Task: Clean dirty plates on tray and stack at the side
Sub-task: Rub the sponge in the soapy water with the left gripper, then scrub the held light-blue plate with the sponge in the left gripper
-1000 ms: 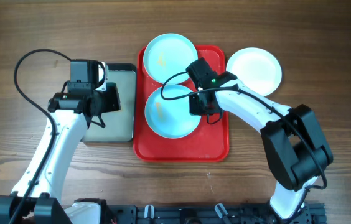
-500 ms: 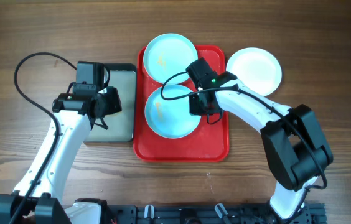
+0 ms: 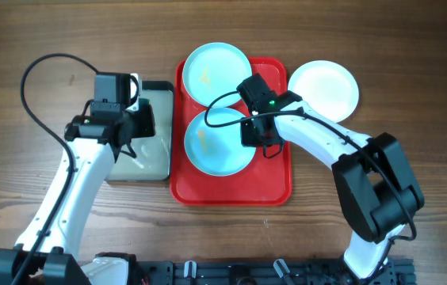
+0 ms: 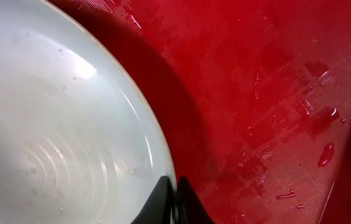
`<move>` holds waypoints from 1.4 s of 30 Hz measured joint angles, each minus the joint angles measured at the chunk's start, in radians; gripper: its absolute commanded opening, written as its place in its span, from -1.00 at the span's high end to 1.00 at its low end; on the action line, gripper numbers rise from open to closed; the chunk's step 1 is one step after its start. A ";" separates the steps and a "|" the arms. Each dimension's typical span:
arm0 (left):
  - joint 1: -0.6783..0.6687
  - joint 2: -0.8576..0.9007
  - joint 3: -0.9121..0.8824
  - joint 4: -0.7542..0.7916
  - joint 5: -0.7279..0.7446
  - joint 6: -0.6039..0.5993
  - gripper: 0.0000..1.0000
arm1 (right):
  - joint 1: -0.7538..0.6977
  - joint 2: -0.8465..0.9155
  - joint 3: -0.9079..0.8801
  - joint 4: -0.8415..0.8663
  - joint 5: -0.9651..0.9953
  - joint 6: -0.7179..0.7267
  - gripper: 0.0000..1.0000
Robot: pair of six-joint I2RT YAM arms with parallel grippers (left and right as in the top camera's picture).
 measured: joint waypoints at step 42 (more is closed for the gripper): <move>-0.300 0.282 0.011 0.119 0.092 -0.365 0.92 | -0.002 0.000 0.000 0.018 -0.119 -0.072 0.91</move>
